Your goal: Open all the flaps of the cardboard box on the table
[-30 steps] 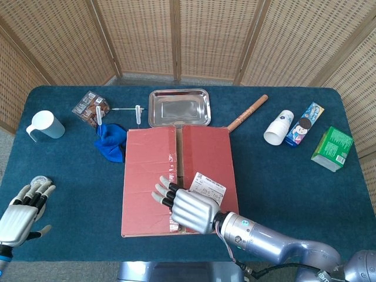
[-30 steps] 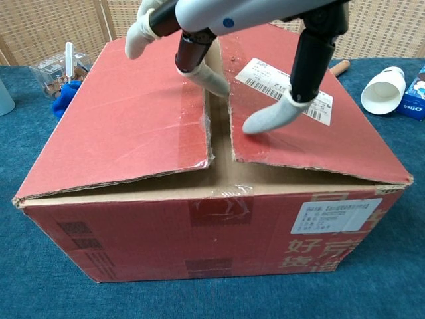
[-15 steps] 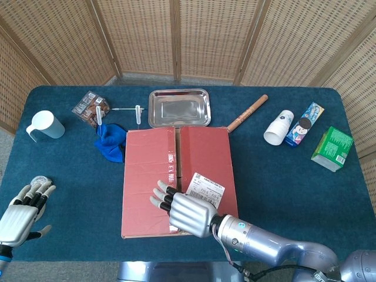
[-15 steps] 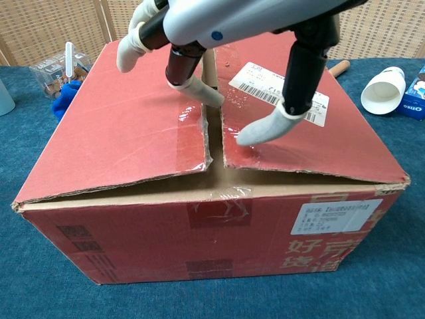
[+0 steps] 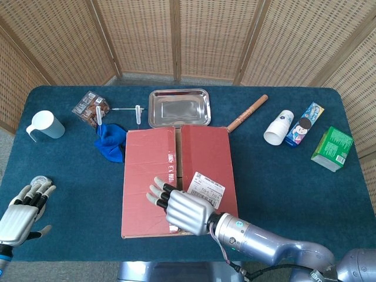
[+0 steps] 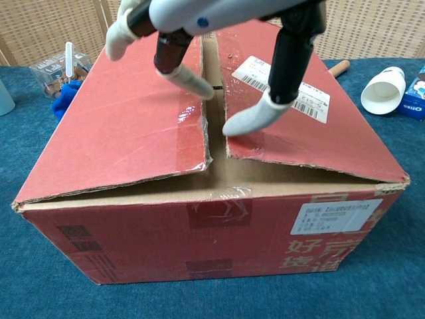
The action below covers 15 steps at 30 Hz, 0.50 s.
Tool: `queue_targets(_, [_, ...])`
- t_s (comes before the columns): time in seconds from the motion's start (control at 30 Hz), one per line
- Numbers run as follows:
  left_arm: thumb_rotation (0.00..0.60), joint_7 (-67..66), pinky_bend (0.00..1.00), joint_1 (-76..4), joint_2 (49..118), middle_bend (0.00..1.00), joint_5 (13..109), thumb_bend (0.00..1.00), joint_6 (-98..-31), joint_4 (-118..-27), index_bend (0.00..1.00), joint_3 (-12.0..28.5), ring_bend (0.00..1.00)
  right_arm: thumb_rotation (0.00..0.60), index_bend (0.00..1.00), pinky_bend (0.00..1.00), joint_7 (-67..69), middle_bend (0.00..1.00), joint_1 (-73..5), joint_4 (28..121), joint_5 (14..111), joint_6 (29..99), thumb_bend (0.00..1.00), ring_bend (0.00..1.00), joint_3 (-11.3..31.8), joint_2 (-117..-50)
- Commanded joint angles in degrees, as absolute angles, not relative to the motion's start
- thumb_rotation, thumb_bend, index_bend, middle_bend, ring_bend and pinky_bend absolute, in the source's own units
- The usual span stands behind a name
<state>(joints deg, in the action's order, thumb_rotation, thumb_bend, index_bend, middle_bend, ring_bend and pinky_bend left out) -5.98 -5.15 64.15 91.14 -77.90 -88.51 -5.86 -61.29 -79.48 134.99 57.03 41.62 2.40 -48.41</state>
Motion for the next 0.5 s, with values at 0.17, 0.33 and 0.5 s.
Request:
queue_targets(0.17, [0.600, -6.1, 0.00, -5.2, 64.3, 0.00, 91.0, 0.00, -77.7, -88.4, 0.00, -5.9, 0.00, 0.259, 0.42, 0.00, -61.4, 0.00, -80.4, 135.0, 56.1, 41.7, 0.35, 0.00, 2.1, -49.8])
queue_targets(0.33, [0.600, -6.0, 0.00, -5.3, 64.4, 0.00, 90.8, 0.00, -77.5, -88.3, 0.00, -5.9, 0.00, 0.266, 0.42, 0.00, -62.4, 0.00, -81.8, 135.0, 53.9, 42.5, 0.35, 0.00, 1.6, -51.2])
queue_targets(0.5, [0.600, -5.9, 0.00, -5.2, 64.4, 0.00, 91.0, 0.00, -77.6, -88.3, 0.00, -5.9, 0.00, 0.276, 0.46, 0.00, -65.6, 0.00, -82.9, 135.0, 52.5, 43.8, 0.35, 0.00, -0.3, -51.8])
